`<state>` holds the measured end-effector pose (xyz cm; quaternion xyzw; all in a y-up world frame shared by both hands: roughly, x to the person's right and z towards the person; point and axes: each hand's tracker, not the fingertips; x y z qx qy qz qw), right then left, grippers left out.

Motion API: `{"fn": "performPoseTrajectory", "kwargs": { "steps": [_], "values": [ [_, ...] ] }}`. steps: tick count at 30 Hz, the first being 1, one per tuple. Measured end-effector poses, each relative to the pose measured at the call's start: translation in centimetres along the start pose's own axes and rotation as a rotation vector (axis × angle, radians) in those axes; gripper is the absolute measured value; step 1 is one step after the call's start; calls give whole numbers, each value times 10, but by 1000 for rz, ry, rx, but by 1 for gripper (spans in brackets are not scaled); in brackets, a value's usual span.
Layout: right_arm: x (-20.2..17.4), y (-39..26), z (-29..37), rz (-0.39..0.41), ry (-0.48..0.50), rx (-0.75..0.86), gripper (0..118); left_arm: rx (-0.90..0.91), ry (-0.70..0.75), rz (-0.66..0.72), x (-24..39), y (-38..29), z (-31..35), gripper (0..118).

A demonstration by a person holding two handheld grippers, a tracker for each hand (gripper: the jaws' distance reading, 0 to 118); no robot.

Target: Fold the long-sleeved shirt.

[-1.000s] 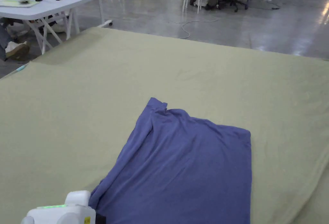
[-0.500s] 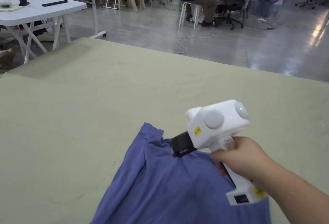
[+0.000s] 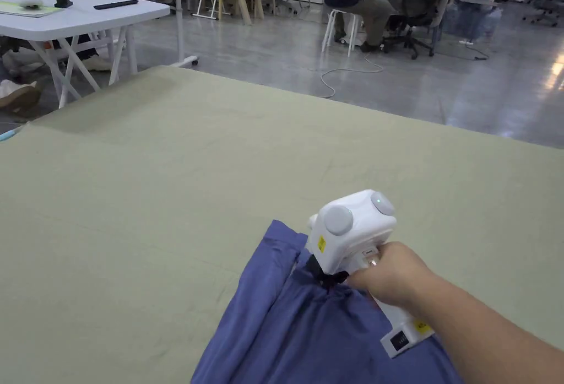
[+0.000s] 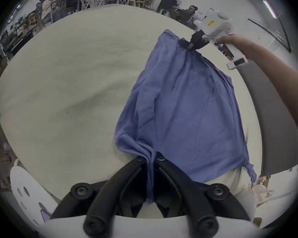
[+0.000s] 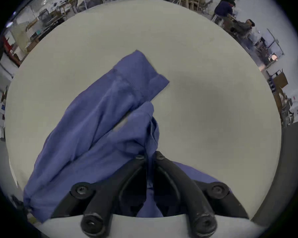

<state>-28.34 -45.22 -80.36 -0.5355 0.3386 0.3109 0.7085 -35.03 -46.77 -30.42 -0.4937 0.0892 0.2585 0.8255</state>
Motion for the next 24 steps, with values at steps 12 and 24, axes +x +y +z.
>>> {"fn": "performPoseTrajectory", "kwargs": {
  "steps": [12,24],
  "values": [
    [32,-255,326,-127,-148,447,1,218,-65,-88,26,39,83,2],
    [53,-453,521,-451,-238,667,1,453,-133,-445,154,157,220,2]
  ]
}}
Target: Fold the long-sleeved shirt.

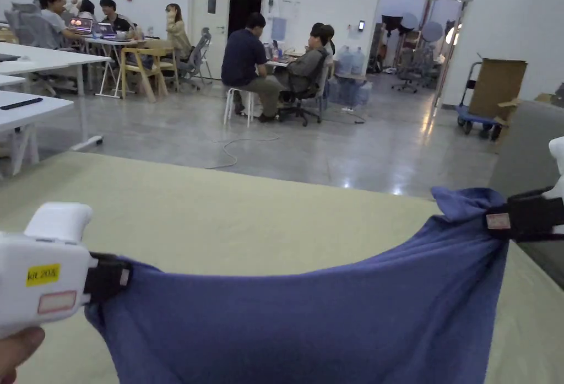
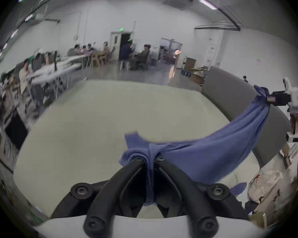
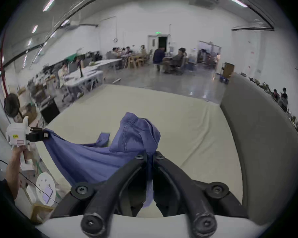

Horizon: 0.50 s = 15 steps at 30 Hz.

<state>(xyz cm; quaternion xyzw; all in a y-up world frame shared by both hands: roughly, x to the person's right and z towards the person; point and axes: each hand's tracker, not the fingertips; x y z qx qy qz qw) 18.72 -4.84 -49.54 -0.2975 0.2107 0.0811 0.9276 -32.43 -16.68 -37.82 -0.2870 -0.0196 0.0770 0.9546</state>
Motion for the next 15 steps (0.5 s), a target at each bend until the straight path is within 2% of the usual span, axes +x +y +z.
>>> {"fn": "performPoseTrajectory", "kwargs": {
  "steps": [3,5,8,11,15],
  "values": [
    [20,25,18,-35,-37,41,1,-1,-98,-14,10,71,-6,2],
    [34,51,23,-87,-40,68,1,3,-81,-29,19,124,-10,2],
    [47,98,21,-83,-87,94,1,36,-43,-96,33,198,-9,2],
    [54,147,16,-70,-146,136,1,-2,-191,-53,36,269,-9,2],
    [61,210,14,-97,-187,228,1,77,-12,-161,50,346,3,2]
  ]
}}
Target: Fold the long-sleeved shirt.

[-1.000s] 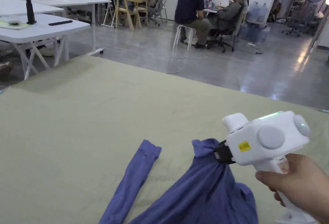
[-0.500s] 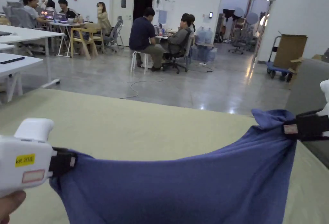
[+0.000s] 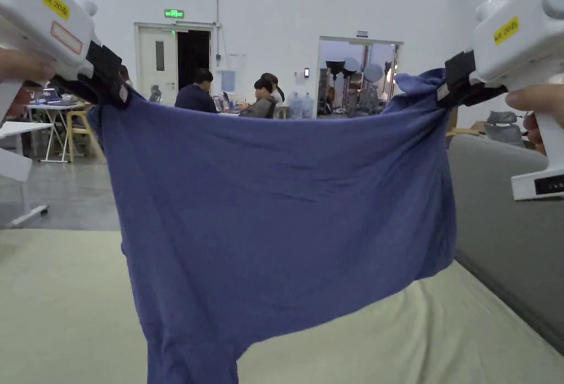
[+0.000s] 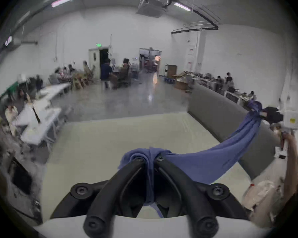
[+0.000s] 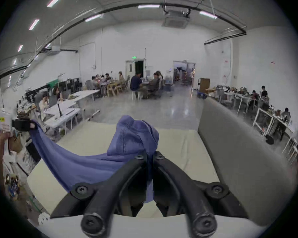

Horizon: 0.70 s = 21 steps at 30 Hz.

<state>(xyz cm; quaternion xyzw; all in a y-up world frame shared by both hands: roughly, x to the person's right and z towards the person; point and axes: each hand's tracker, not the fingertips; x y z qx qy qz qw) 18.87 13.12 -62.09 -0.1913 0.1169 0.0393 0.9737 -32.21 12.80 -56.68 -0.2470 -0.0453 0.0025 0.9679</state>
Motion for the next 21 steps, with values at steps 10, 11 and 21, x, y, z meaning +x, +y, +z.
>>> {"fn": "performPoseTrajectory", "kwargs": {
  "steps": [10,11,21],
  "values": [
    [-3,115,-39,14,-166,154,1,215,80,31,-5,115,0,2],
    [-17,109,-26,8,-168,184,1,221,78,45,-6,120,-2,2],
    [-11,61,-104,14,-140,137,1,149,93,60,-20,66,-84,2]
  ]
}}
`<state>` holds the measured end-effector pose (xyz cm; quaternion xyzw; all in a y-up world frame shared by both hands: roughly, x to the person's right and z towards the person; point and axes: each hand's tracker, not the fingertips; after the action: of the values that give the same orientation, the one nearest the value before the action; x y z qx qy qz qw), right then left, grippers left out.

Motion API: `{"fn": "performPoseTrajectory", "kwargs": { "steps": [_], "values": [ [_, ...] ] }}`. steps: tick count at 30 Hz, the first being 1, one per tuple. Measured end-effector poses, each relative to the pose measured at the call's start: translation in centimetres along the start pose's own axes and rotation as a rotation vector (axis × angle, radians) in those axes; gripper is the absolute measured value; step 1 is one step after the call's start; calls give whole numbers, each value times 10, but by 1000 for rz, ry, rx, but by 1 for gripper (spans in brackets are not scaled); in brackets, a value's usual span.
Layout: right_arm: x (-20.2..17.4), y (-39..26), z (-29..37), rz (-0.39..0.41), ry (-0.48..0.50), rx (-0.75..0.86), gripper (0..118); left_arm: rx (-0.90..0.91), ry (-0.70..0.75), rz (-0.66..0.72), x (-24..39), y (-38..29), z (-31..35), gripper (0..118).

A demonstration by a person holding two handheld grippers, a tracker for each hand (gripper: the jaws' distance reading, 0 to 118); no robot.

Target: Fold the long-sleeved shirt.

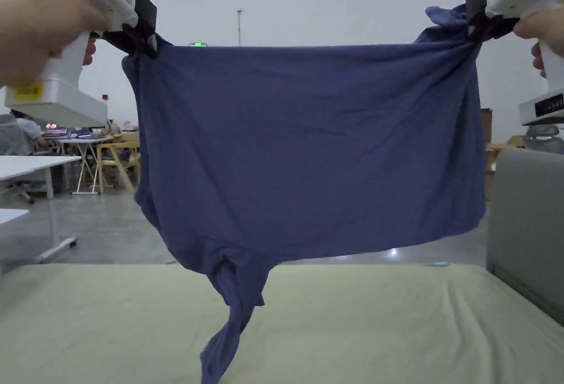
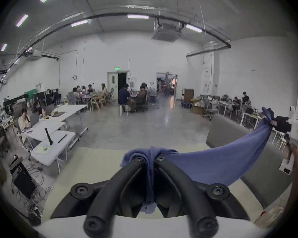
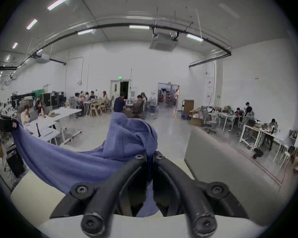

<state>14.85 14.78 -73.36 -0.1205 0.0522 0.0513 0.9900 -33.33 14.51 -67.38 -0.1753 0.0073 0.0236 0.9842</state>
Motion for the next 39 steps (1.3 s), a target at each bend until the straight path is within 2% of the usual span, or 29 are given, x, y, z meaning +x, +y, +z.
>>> {"fn": "performPoseTrajectory", "kwargs": {
  "steps": [3,6,8,11,15,18,20,26,31,36,39],
  "values": [
    [-7,-73,-47,-4,25,-80,1,-120,1,6,-12,-55,-65,2],
    [-17,-164,-102,41,34,-220,1,-260,-15,24,-16,-139,-121,2],
    [-25,-235,-125,41,67,-316,1,-366,-31,3,-11,-201,-153,2],
    [-26,-325,-147,13,85,-472,1,-491,-62,7,-5,-282,-178,2],
    [-22,-420,-138,28,104,-619,1,-644,-39,-46,-10,-363,-185,2],
    [-12,-465,-98,18,131,-635,1,-747,-72,-92,-10,-405,-160,2],
    [-6,-485,-54,33,197,-635,1,-771,-103,-92,-8,-426,-124,2],
    [27,-515,75,-35,244,-627,1,-823,-175,-60,-4,-472,-14,2],
    [46,-535,167,-36,273,-622,1,-858,-228,-34,7,-511,84,2],
    [60,-567,231,-10,286,-646,1,-890,-265,-27,26,-550,154,2],
    [69,-591,251,-27,286,-679,1,-902,-276,-16,34,-578,177,2]
  ]
}}
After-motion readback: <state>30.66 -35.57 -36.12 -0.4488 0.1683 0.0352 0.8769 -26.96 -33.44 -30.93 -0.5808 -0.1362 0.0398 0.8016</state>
